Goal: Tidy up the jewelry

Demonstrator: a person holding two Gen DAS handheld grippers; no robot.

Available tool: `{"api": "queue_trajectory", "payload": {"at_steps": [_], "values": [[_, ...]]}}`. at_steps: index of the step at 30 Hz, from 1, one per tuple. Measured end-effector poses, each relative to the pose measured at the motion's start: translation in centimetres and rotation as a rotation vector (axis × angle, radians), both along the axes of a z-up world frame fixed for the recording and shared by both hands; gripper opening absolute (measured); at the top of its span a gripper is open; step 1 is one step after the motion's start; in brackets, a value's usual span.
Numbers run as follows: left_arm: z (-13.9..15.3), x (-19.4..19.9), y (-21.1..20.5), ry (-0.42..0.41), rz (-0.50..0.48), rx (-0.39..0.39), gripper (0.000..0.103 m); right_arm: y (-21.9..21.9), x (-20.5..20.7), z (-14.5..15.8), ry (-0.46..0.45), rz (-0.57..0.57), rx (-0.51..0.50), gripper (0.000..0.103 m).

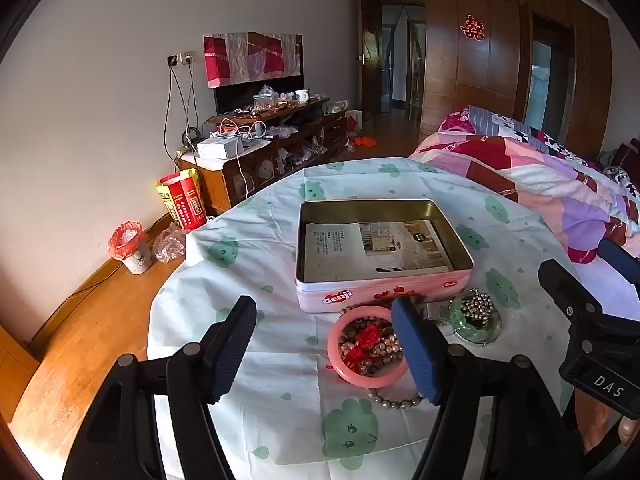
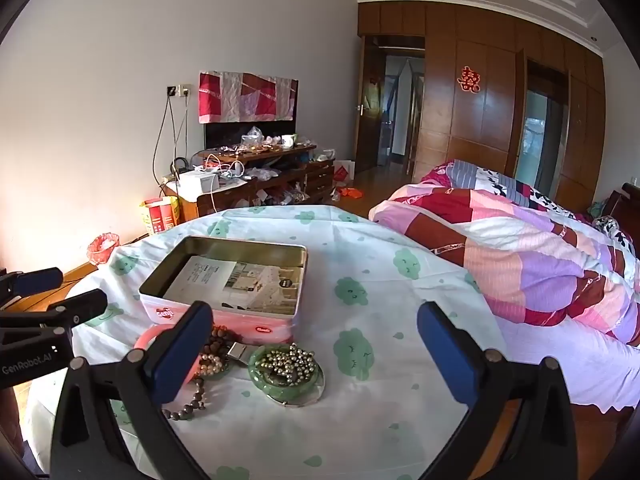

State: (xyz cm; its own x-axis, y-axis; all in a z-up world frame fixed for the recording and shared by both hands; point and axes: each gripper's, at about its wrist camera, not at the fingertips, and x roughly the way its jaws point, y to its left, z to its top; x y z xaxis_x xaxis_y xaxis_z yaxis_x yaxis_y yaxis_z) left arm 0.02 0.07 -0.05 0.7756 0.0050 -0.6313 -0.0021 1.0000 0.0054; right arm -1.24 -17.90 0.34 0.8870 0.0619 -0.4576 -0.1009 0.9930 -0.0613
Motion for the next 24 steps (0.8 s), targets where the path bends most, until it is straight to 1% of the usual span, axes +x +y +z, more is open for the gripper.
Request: {"api": "queue_trajectory", "payload": {"at_steps": [1, 2, 3, 4, 9, 16, 18, 24], "values": [[0.01, -0.01, -0.15, -0.003, 0.005, 0.019, 0.070, 0.03, 0.01, -0.03, 0.002, 0.002, -0.001, 0.103], [-0.02, 0.01, -0.17, 0.000, 0.007, 0.022, 0.070, -0.04, -0.09, -0.01, -0.009, -0.002, 0.011, 0.103], [-0.05, 0.02, -0.19, 0.002, 0.008, 0.024, 0.070, 0.00, 0.01, -0.05, 0.010, 0.000, 0.003, 0.103], [-0.16, -0.02, -0.72, 0.003, 0.009, 0.027, 0.070, 0.01, 0.00, -0.06, 0.008, 0.000, 0.002, 0.103], [-0.45, 0.11, -0.76, 0.004, 0.014, 0.033, 0.070, 0.11, -0.01, -0.16, 0.007, -0.002, -0.009, 0.103], [-0.56, 0.26, -0.07, 0.011, 0.017, 0.028, 0.070, 0.12, 0.09, 0.12, 0.010, -0.002, -0.009, 0.103], [-0.54, 0.23, -0.05, 0.009, 0.016, 0.029, 0.070, 0.23, 0.05, -0.41, 0.010, -0.001, -0.011, 0.103], [-0.50, 0.19, -0.03, 0.012, 0.019, 0.028, 0.070, 0.25, 0.05, -0.37, 0.014, -0.001, -0.012, 0.103]]}}
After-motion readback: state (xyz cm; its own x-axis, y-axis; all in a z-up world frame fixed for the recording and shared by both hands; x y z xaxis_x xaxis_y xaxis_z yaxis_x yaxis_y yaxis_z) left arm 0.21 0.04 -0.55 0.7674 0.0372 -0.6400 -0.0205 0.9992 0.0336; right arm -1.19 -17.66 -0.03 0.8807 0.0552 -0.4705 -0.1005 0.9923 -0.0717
